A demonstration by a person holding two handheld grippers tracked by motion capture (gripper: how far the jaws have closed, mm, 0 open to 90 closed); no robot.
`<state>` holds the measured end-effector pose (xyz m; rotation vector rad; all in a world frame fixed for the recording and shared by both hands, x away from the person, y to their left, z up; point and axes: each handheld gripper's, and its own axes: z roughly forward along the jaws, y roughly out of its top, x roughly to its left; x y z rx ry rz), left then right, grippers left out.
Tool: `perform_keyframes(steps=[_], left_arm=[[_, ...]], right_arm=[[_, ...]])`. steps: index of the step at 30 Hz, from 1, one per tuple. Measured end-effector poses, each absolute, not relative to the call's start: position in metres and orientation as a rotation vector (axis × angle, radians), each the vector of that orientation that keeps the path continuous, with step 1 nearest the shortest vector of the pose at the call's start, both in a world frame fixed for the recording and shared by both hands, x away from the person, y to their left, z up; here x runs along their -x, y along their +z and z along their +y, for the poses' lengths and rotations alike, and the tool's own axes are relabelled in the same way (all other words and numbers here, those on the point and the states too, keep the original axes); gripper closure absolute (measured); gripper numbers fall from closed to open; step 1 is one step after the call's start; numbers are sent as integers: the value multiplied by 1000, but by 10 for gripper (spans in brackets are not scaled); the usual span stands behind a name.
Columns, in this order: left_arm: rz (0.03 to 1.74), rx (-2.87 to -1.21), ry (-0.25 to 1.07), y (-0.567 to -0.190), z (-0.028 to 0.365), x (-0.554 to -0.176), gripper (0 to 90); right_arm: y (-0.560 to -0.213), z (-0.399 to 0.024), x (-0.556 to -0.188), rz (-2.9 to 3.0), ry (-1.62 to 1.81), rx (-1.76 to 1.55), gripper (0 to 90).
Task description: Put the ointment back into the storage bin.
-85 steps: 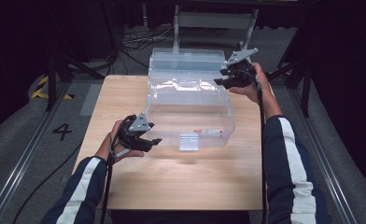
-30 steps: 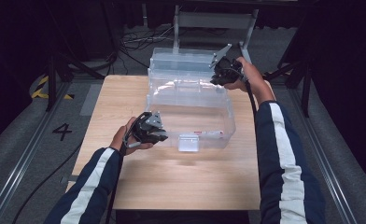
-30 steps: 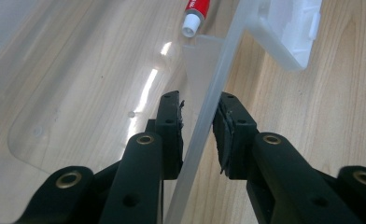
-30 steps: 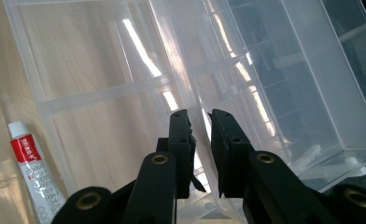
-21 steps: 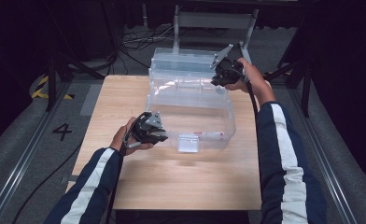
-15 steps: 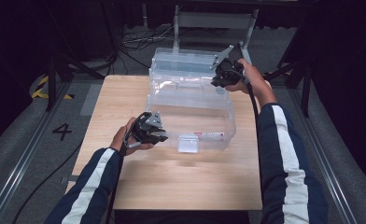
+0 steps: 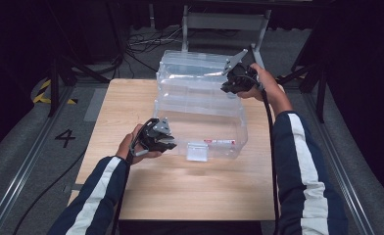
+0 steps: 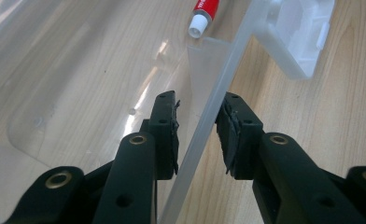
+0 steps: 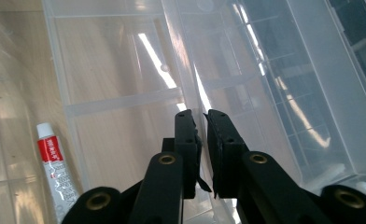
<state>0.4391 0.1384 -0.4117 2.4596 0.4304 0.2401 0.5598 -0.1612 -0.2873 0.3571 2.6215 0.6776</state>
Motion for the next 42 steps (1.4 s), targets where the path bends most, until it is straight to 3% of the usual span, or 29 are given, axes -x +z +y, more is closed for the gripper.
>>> perform_keyframes(steps=[42], left_arm=[[446,-2432,293,-414,134,-428,670]], right_arm=[[-288,-154,-508,2578,686,-224,850]])
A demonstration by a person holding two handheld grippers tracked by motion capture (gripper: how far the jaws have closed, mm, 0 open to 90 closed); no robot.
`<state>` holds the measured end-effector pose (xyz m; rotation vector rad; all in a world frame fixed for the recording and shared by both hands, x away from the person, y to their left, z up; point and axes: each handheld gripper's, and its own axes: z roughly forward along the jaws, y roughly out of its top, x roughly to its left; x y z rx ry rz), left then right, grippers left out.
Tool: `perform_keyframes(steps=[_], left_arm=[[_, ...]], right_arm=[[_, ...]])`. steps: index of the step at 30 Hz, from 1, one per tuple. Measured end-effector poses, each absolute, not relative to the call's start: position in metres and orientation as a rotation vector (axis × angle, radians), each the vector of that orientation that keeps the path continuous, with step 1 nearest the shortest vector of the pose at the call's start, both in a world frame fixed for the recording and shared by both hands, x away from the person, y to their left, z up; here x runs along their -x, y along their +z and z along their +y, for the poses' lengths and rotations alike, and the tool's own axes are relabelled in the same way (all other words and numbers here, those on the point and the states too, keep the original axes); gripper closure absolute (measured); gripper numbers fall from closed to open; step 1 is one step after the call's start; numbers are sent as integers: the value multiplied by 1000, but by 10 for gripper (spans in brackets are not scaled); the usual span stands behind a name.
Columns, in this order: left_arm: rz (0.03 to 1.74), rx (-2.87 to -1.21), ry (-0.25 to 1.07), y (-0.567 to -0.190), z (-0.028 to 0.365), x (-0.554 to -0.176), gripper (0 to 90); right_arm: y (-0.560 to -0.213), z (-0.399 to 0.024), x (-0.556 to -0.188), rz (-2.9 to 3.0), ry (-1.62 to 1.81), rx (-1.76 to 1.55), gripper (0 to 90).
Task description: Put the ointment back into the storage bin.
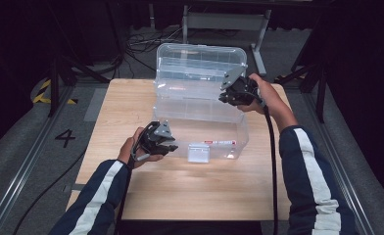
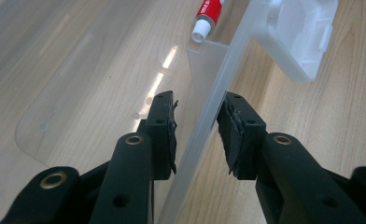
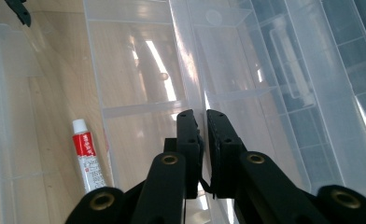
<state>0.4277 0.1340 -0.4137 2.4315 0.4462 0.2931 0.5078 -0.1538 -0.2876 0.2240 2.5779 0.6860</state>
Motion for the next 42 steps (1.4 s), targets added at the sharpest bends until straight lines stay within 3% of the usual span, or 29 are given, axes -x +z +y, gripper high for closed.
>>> perform_keyframes(steps=[42], left_arm=[[417,-2427,357,-415,133,-424,639]], right_arm=[[-304,-164,-472,2540,804,-269,804]])
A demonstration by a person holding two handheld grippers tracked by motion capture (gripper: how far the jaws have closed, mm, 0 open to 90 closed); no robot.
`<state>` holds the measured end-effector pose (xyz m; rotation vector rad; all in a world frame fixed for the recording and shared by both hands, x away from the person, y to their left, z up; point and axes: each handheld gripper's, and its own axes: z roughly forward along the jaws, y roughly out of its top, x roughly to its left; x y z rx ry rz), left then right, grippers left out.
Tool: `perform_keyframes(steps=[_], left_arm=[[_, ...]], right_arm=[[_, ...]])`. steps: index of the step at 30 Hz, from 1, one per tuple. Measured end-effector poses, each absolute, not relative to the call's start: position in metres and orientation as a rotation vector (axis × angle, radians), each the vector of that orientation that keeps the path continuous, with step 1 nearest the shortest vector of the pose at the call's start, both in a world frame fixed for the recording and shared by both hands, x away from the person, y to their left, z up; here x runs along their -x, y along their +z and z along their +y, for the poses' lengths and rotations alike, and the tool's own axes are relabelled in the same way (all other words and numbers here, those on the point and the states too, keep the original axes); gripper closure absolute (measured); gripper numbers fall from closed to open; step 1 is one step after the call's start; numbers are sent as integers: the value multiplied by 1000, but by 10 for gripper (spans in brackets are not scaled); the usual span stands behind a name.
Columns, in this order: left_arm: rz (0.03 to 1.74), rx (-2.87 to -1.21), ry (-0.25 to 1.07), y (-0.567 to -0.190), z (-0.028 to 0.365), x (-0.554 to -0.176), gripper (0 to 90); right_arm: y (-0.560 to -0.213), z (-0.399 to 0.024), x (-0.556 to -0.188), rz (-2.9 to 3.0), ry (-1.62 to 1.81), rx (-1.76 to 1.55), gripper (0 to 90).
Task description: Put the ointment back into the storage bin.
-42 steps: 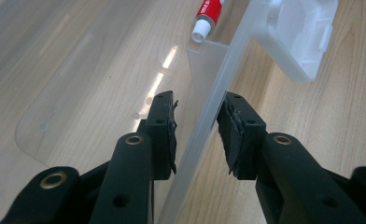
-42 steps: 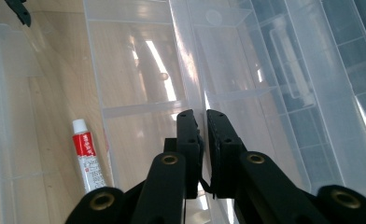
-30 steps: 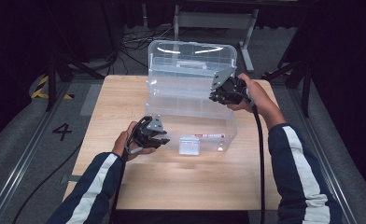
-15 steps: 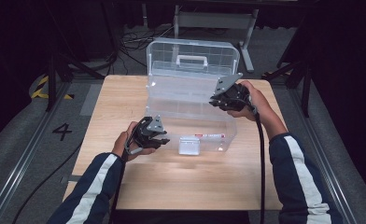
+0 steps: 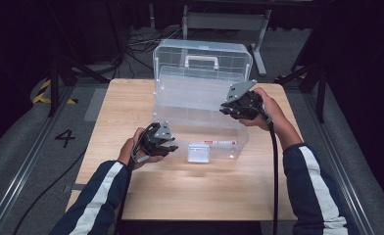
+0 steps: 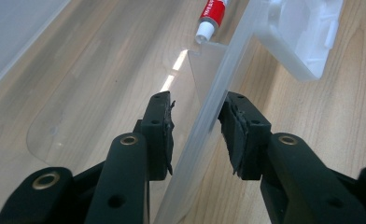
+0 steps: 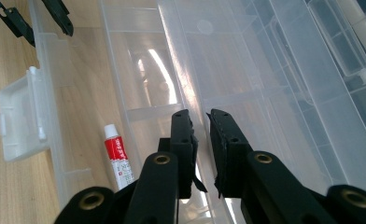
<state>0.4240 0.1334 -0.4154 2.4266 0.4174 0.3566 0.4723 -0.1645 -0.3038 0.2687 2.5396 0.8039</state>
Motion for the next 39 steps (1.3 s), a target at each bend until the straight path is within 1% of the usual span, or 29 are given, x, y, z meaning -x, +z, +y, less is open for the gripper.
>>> perform_keyframes(steps=[2,3,11,21,27,31,39], left_arm=[[418,-2429,360,-416,133,-423,634],[403,-2432,396,-416,132,-422,629],[389,-2436,443,-417,129,-419,611],[394,-2355,433,-409,136,-415,618],[391,-2367,456,-407,138,-413,642],[393,-2372,444,-407,139,-413,659],[412,-2382,460,-406,145,-412,646]], right_arm=[[-304,-164,-472,2535,803,-271,803],[-305,-165,-471,2536,813,-278,799],[-309,-168,-467,2534,850,-291,795],[-313,-171,-464,2515,895,-287,784],[-315,-172,-462,2513,911,-293,783],[-317,-172,-460,2506,919,-286,781],[-321,-173,-456,2483,930,-279,771]])
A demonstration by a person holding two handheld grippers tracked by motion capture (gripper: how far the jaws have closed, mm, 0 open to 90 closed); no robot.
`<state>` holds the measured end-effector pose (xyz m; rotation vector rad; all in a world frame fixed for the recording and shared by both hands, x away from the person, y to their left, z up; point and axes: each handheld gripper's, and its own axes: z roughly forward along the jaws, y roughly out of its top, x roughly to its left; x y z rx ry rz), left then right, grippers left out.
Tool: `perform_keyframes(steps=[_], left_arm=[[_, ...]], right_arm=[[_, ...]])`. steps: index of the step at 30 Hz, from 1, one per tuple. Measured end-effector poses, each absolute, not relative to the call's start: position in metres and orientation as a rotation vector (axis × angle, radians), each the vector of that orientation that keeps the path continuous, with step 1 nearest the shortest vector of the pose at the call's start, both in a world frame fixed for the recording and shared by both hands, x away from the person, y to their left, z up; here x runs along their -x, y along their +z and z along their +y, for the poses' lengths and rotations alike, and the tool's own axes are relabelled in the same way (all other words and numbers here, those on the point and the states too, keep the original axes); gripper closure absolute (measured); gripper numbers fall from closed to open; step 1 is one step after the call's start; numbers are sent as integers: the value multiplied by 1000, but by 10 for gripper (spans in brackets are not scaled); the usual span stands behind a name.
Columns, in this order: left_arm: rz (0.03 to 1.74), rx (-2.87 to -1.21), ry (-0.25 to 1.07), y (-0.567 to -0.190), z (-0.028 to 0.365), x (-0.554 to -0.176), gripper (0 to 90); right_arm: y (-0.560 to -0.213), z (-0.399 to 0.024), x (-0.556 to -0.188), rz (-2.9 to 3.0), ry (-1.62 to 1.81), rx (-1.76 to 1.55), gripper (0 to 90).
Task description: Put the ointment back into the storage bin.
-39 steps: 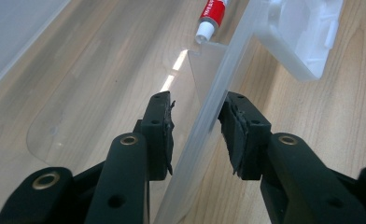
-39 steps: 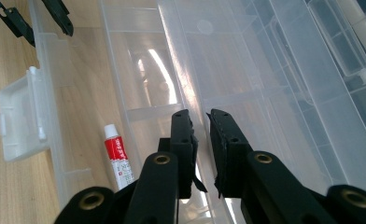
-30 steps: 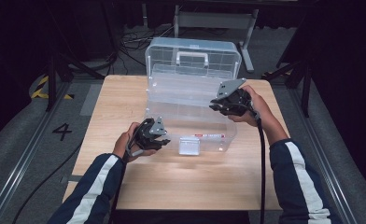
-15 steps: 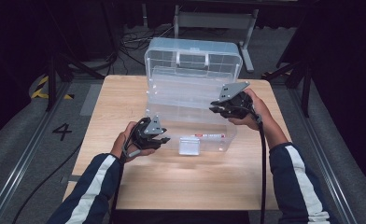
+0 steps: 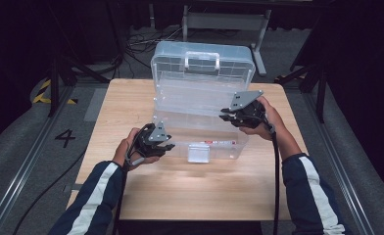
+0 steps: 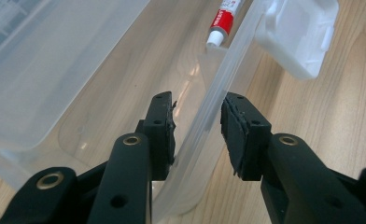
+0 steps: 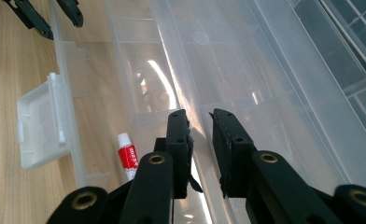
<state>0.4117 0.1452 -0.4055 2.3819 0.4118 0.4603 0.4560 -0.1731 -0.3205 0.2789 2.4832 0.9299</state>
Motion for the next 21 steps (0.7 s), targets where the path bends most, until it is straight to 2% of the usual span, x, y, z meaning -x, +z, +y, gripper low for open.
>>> perform_keyframes(steps=[10,13,21], left_arm=[[458,-2367,446,-406,156,-412,589],[458,-2299,422,-401,159,-411,595],[434,-2294,434,-395,158,-408,606]], right_arm=[[-323,-174,-454,2486,955,-288,765],[-324,-174,-454,2486,960,-290,763],[-325,-175,-454,2482,974,-293,756]])
